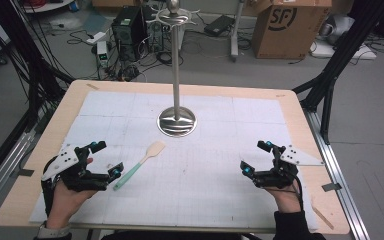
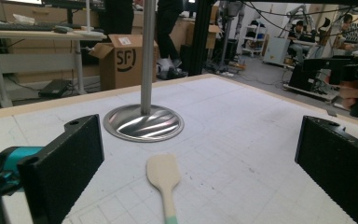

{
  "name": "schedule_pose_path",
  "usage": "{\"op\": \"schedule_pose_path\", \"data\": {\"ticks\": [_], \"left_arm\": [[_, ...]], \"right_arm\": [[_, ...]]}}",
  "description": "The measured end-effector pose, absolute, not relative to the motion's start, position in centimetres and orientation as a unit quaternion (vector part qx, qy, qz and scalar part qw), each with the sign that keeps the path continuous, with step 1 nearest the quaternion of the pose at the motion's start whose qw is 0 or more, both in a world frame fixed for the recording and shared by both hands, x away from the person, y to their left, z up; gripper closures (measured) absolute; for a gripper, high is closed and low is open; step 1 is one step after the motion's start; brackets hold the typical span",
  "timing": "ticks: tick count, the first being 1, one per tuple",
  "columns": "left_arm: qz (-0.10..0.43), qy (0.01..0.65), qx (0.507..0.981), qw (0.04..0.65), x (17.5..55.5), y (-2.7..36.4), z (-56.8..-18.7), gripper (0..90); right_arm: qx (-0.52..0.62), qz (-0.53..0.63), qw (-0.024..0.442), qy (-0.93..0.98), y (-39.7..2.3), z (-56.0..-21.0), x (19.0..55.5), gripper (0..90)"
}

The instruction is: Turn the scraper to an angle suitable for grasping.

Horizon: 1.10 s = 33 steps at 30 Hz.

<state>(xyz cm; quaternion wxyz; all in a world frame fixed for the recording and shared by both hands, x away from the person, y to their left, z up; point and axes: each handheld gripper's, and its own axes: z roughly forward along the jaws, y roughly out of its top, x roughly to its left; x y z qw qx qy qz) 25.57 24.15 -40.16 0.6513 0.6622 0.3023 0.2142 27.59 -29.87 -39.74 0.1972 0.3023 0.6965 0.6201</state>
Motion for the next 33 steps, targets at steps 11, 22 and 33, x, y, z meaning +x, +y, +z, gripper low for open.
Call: {"op": "schedule_pose_path", "data": {"ticks": [11, 22, 33], "left_arm": [[0.226, 0.313, 0.664, 0.641, 25.9, 23.6, -40.4, 1.7], [0.245, 0.344, 0.667, 0.614, 26.1, 23.2, -41.2, 49.1], [0.258, 0.341, 0.699, 0.573, 26.3, 22.3, -41.9, 89.4]], "right_arm": [[0.304, 0.614, 0.195, 0.701, -29.7, -40.0, 27.7, 0.3], [0.302, 0.613, 0.194, 0.704, -29.6, -40.0, 27.6, 0.3], [0.29, 0.615, 0.19, 0.708, -29.3, -40.0, 27.5, 0.3]]}}
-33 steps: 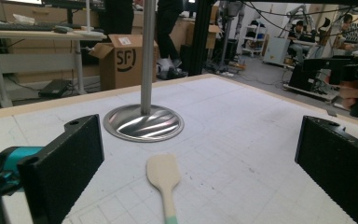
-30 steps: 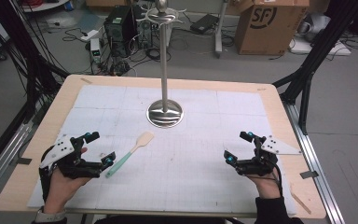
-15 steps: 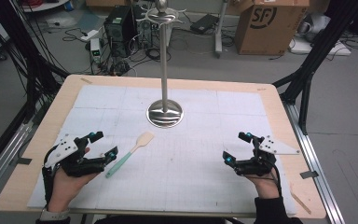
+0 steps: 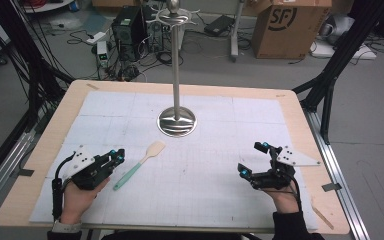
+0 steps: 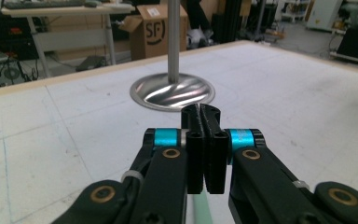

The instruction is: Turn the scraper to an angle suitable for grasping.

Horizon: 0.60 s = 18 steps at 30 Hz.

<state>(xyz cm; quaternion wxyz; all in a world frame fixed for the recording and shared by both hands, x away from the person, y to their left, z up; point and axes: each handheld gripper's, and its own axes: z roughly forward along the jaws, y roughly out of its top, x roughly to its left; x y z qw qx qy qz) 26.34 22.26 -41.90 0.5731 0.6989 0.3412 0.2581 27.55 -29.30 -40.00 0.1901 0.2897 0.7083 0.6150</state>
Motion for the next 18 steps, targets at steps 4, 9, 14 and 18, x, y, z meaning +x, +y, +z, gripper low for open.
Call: {"op": "schedule_pose_path", "data": {"ticks": [4, 9, 14, 18], "left_arm": [[0.244, 0.348, 0.713, 0.558, 26.9, 21.8, -42.3, 89.7], [0.194, 0.397, 0.734, 0.517, 28.2, 21.3, -43.1, 89.7], [0.167, 0.423, 0.742, 0.493, 29.4, 21.2, -43.8, 89.7], [0.155, 0.419, 0.761, 0.471, 30.7, 20.4, -44.3, 89.7]], "right_arm": [[0.291, 0.616, 0.188, 0.708, -29.3, -40.0, 27.5, 0.3], [0.293, 0.614, 0.185, 0.709, -29.2, -40.2, 27.6, 0.3], [0.291, 0.609, 0.182, 0.715, -29.0, -40.4, 27.7, 0.3], [0.289, 0.608, 0.18, 0.717, -28.8, -40.4, 27.7, 0.3]]}}
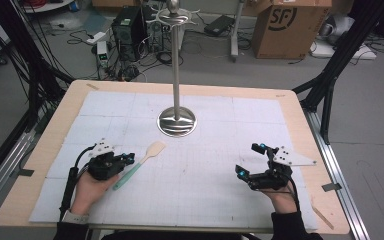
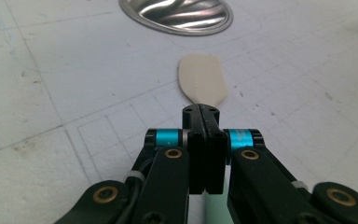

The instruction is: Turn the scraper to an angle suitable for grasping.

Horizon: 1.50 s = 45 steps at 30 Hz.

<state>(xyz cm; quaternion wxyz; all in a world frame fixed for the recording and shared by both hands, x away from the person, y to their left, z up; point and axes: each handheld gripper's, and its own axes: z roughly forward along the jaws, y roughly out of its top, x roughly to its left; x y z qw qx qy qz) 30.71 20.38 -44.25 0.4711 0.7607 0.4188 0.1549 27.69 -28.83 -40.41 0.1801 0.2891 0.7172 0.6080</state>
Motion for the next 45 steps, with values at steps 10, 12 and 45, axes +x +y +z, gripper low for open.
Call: {"op": "schedule_pose_path", "data": {"ticks": [10, 12, 45], "left_arm": [[0.143, 0.437, 0.774, 0.437, 32.5, 18.9, -44.8, 89.7], [0.144, 0.435, 0.78, 0.427, 32.7, 18.7, -45.0, 89.7], [0.134, 0.365, 0.827, 0.407, 29.8, 15.7, -44.3, 89.8]], "right_arm": [[0.294, 0.605, 0.179, 0.718, -28.8, -40.5, 27.7, 0.4], [0.291, 0.605, 0.18, 0.719, -28.8, -40.5, 27.8, 0.3], [0.292, 0.602, 0.177, 0.721, -28.9, -40.7, 27.9, 0.4]]}}
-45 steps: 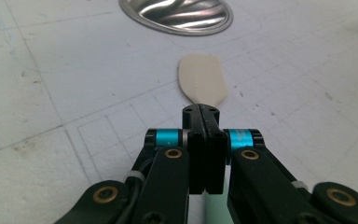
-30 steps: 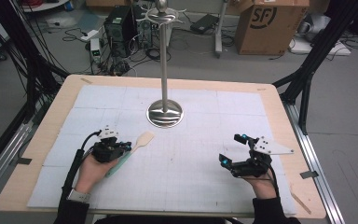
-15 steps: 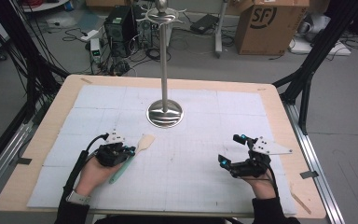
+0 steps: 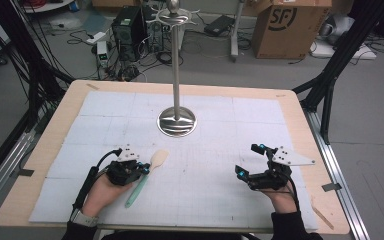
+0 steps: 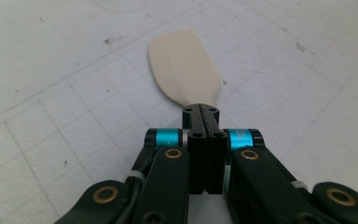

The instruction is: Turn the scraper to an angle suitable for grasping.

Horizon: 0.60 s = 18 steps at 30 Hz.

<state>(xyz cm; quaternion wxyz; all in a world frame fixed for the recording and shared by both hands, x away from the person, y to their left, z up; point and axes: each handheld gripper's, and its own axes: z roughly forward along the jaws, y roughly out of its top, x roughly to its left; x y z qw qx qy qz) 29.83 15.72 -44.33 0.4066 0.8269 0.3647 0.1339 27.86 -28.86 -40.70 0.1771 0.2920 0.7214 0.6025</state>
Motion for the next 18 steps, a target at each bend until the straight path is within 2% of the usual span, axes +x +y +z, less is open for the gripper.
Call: {"op": "schedule_pose_path", "data": {"ticks": [6, 13, 18], "left_arm": [[0.118, 0.35, 0.815, 0.446, 29.7, 15.5, -44.0, 89.7], [0.112, 0.314, 0.832, 0.444, 29.5, 14.0, -44.4, 89.7], [0.126, 0.306, 0.845, 0.419, 29.6, 13.4, -45.0, 89.7]], "right_arm": [[0.292, 0.602, 0.176, 0.722, -28.9, -40.7, 27.9, 0.3], [0.289, 0.6, 0.175, 0.725, -28.7, -40.8, 27.9, 0.3], [0.289, 0.601, 0.177, 0.724, -28.7, -40.8, 27.9, 0.3]]}}
